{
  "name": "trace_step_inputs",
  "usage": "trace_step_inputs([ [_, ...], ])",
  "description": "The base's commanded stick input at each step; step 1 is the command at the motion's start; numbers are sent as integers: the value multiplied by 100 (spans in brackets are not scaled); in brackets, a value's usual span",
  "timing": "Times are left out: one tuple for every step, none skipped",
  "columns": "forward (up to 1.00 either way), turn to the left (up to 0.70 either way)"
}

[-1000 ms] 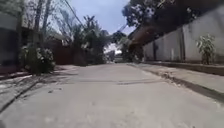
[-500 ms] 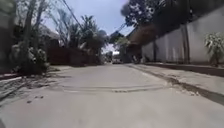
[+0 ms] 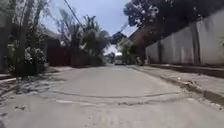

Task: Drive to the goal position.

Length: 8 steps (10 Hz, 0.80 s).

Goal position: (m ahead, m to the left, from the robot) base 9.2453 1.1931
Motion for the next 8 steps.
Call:
trace_step_inputs([
  [100, 1],
  [100, 1],
  [100, 1],
  [100, 1],
  [100, 1],
  [100, 1],
  [100, 1],
  [100, 1],
])
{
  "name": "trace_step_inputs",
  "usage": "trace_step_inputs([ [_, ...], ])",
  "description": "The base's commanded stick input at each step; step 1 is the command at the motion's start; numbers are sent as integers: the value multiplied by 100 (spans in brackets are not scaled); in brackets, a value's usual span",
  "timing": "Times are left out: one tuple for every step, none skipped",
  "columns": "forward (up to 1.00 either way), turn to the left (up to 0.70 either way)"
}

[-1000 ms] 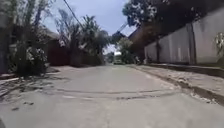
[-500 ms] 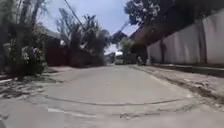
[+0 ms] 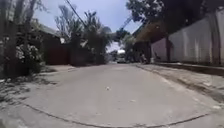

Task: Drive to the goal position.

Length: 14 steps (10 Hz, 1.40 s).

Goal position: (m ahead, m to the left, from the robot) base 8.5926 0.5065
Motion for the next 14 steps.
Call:
trace_step_inputs([
  [100, 1],
  [100, 1],
  [100, 1],
  [100, 1],
  [100, 1],
  [100, 1],
  [100, 1],
  [100, 1],
  [100, 1],
  [100, 1],
  [100, 1],
  [100, 1],
  [100, 1],
  [100, 1],
])
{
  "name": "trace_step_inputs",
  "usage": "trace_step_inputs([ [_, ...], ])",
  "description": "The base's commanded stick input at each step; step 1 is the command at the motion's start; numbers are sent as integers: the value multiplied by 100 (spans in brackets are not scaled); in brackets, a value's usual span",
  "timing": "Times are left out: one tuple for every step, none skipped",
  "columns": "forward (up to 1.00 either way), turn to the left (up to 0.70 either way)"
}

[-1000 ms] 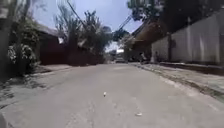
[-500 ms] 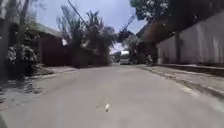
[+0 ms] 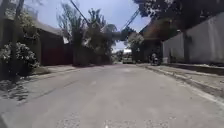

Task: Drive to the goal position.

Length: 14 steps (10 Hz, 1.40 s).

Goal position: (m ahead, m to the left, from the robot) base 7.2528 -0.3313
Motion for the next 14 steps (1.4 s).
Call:
trace_step_inputs([
  [100, 1],
  [100, 1],
  [100, 1],
  [100, 1],
  [100, 1],
  [100, 1],
  [100, 1],
  [100, 1],
  [100, 1],
  [100, 1],
  [100, 1],
  [100, 1],
  [100, 1],
  [100, 1],
])
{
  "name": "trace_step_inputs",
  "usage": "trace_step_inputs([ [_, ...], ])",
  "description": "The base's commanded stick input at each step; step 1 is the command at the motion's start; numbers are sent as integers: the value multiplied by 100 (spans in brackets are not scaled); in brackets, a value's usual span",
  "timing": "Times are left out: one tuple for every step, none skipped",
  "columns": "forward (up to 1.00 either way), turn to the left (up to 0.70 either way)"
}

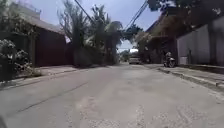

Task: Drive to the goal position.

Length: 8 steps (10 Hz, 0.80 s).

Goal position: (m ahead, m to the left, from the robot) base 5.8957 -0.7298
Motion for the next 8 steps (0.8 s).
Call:
trace_step_inputs([
  [100, 1],
  [100, 1],
  [100, 1],
  [100, 1],
  [100, 1],
  [100, 1],
  [100, 1],
  [100, 1],
])
